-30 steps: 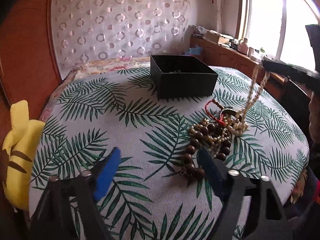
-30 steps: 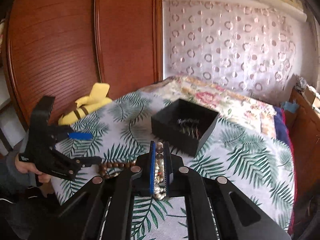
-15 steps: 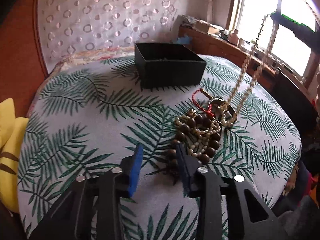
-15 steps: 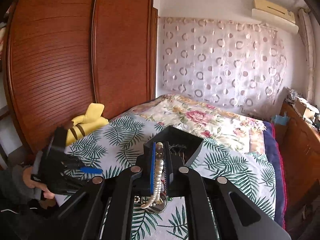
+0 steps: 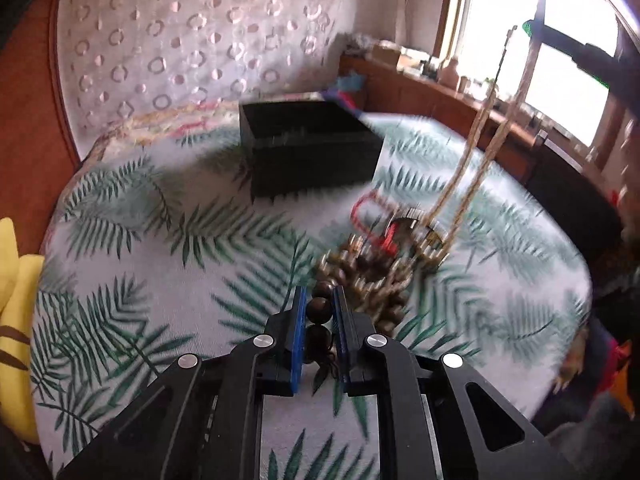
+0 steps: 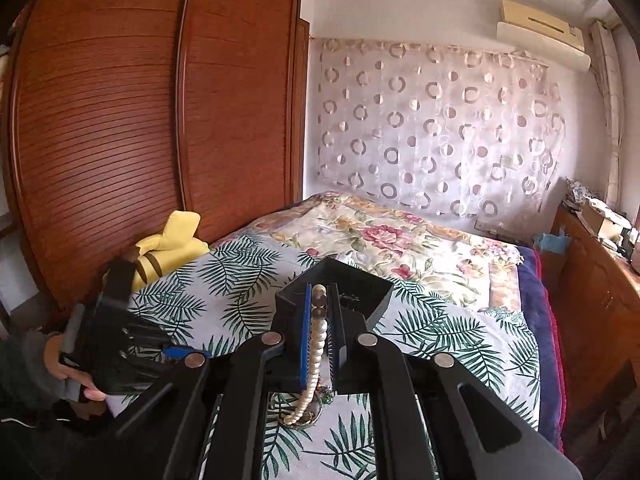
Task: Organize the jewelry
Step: 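Carry the brown beads into the black box and open the left tool while the right tool carries the pearls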
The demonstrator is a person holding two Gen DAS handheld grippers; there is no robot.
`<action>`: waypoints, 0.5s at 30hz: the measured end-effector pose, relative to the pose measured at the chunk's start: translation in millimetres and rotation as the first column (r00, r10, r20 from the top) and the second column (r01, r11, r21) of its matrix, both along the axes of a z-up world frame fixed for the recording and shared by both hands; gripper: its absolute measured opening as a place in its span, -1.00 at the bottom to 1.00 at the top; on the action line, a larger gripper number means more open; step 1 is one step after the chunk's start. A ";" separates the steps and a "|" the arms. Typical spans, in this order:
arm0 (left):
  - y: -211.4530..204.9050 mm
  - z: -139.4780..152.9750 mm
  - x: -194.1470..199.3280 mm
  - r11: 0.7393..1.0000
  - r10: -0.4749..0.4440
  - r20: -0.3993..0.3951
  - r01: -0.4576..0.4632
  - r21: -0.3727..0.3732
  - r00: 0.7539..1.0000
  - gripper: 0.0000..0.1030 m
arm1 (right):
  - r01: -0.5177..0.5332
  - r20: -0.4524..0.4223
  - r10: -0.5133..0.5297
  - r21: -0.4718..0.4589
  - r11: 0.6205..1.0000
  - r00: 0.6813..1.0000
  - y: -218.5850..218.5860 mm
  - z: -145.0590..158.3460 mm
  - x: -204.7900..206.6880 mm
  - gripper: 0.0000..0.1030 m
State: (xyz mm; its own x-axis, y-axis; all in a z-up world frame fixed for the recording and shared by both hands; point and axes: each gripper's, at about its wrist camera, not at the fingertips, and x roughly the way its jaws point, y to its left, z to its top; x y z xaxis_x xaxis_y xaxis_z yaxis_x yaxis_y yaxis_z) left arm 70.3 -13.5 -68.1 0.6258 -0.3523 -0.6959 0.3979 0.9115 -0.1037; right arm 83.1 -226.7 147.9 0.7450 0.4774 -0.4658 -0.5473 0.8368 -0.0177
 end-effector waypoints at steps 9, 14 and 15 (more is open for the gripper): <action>-6.5 59.3 -1.6 0.999 -0.015 0.125 0.021 -0.040 0.992 -0.77 | 0.000 0.014 0.000 0.002 1.000 1.000 1.5 4.4 -1.3 -0.84; -12.1 84.4 0.8 0.999 -0.016 0.178 0.024 -0.038 0.984 -0.77 | 0.000 0.017 0.000 0.001 1.000 1.000 1.3 5.3 -0.2 -0.84; -12.5 90.3 -0.2 0.999 -0.016 0.189 0.024 -0.039 0.982 -0.77 | 0.000 0.018 0.000 0.001 1.000 1.000 1.4 5.4 0.0 -0.84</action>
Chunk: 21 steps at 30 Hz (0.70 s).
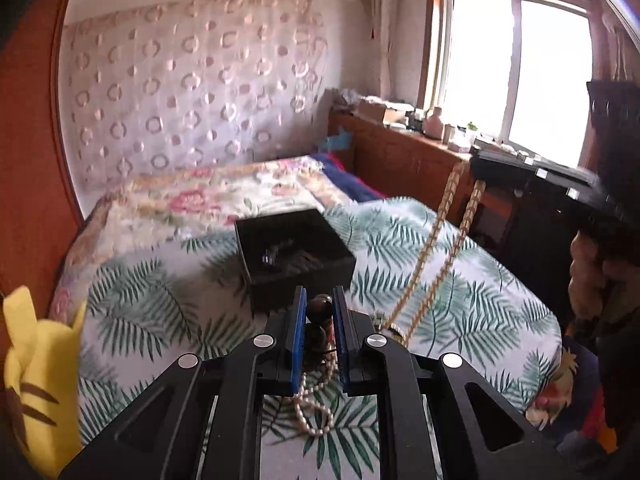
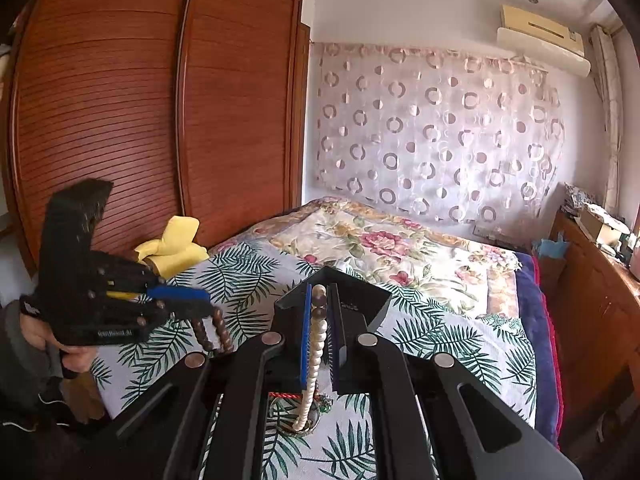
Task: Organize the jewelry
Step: 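Carry the brown beads into the black box and open the left tool while the right tool carries the pearls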
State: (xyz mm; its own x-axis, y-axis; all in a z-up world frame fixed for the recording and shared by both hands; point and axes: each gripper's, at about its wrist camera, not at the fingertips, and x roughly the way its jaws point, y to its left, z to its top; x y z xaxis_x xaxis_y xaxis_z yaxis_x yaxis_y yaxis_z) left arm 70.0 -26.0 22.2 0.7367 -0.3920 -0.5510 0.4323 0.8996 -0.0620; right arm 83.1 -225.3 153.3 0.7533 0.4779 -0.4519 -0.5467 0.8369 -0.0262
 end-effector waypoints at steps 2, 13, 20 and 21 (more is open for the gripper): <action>-0.2 8.8 1.8 1.000 0.006 0.022 -0.006 0.001 1.000 -0.77 | 0.001 0.001 -0.001 0.002 1.000 1.000 -1.2 -0.6 0.6 -0.84; -0.7 27.2 32.7 0.999 0.042 0.058 -0.042 -0.001 0.997 -0.77 | 0.022 0.043 -0.023 0.014 1.000 0.999 4.5 23.0 32.6 -0.84; -2.5 30.7 64.2 0.999 0.054 0.057 -0.054 -0.004 0.997 -0.77 | 0.028 0.082 -0.030 0.020 0.999 0.996 13.5 47.5 60.5 -0.84; -3.3 30.6 70.5 0.998 0.058 0.057 -0.058 -0.004 0.997 -0.76 | 0.029 0.087 -0.030 0.019 0.999 0.996 15.0 50.8 64.8 -0.84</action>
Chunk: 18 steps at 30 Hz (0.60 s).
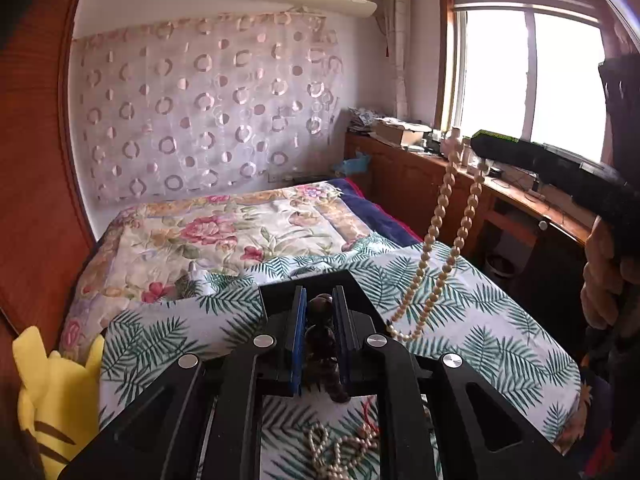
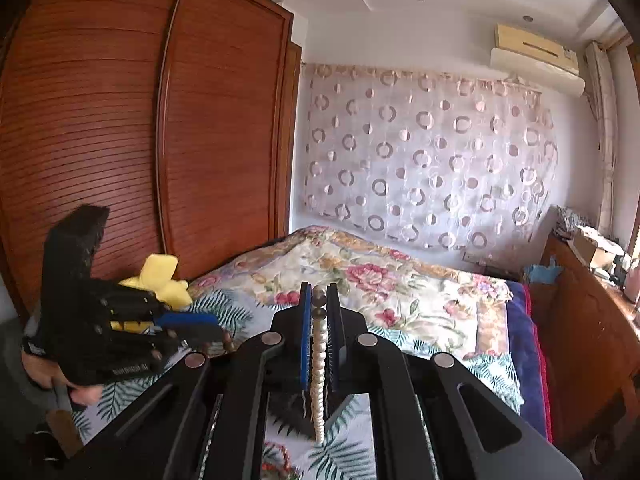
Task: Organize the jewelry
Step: 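Carry the brown beads into the black box and open the left tool while the right tool carries the pearls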
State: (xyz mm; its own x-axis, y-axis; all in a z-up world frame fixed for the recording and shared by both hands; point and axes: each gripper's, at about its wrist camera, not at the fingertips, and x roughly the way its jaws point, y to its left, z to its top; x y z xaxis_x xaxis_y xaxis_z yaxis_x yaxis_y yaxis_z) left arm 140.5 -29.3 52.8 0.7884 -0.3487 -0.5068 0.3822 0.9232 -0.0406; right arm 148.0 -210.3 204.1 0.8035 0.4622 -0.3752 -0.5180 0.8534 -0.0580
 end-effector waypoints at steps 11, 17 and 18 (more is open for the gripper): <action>-9.6 -22.9 51.5 1.000 0.019 -0.066 -0.020 -0.016 0.998 -0.77 | 0.024 -0.029 -0.025 -0.042 0.999 0.999 18.5 -6.3 53.6 -0.84; -11.2 -48.2 69.1 1.000 0.031 -0.119 -0.031 -0.003 0.992 -0.76 | 0.034 -0.111 -0.042 -0.077 0.996 0.993 26.0 -43.1 78.7 -0.84; -12.1 -54.4 71.0 0.999 0.034 -0.127 -0.034 0.005 0.991 -0.76 | 0.035 -0.129 -0.045 -0.080 0.996 0.991 26.9 -50.6 82.9 -0.84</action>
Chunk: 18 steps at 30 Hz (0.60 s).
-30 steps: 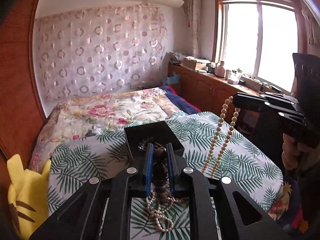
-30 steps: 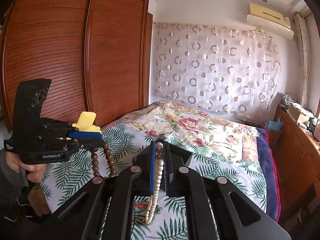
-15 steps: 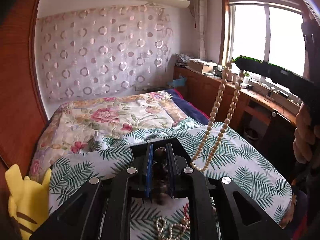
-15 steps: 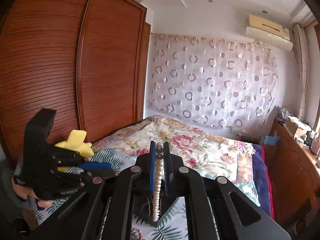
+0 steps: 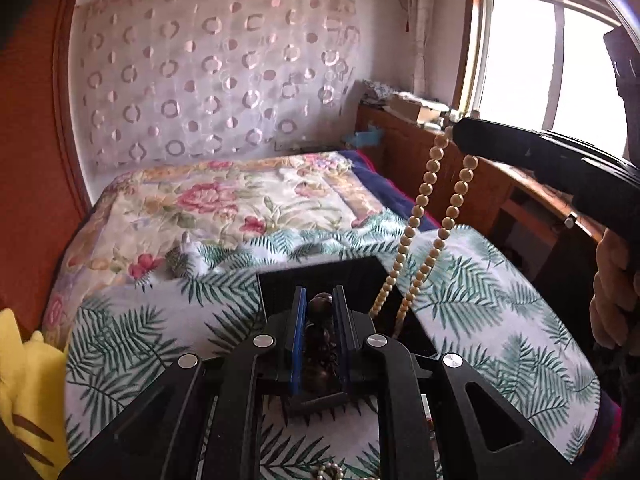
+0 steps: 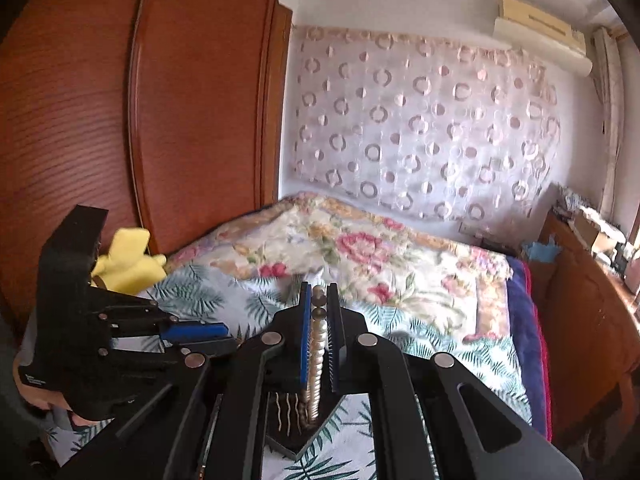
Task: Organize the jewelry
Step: 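Carry the brown beads into the black box and open the left tool while the right tool carries the pearls, then lower the pearl necklace into the black box and open the right tool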
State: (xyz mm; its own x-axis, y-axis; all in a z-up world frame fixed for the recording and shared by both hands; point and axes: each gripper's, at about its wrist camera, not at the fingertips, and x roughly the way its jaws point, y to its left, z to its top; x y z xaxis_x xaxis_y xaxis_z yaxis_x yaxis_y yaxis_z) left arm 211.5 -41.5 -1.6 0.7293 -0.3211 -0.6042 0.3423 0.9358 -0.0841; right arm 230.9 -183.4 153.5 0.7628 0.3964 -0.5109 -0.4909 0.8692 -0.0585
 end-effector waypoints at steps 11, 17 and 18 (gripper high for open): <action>7.0 -15.0 -3.5 1.000 0.019 -0.007 -0.019 0.003 1.000 -0.54 | 0.015 -0.140 -0.014 0.010 1.000 0.990 7.1 -60.1 25.2 -0.83; 18.8 -9.8 -23.0 0.999 0.039 0.024 -0.039 -0.007 0.999 -0.30 | 0.013 -0.167 -0.010 0.013 1.000 0.986 10.0 -72.4 28.0 -0.82; 20.7 -9.9 -27.6 0.999 0.043 0.030 -0.042 -0.008 0.999 -0.13 | 0.013 -0.169 -0.012 0.008 1.000 0.986 11.2 -74.1 27.8 -0.82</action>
State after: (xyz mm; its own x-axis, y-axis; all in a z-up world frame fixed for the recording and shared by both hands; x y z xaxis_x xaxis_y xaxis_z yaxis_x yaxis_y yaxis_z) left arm 183.9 -20.8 -11.5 0.7601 -0.2936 -0.5798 0.3047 0.9490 -0.0811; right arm 258.7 -172.1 79.4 0.6710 0.3927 -0.6289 -0.4821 0.8755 0.0324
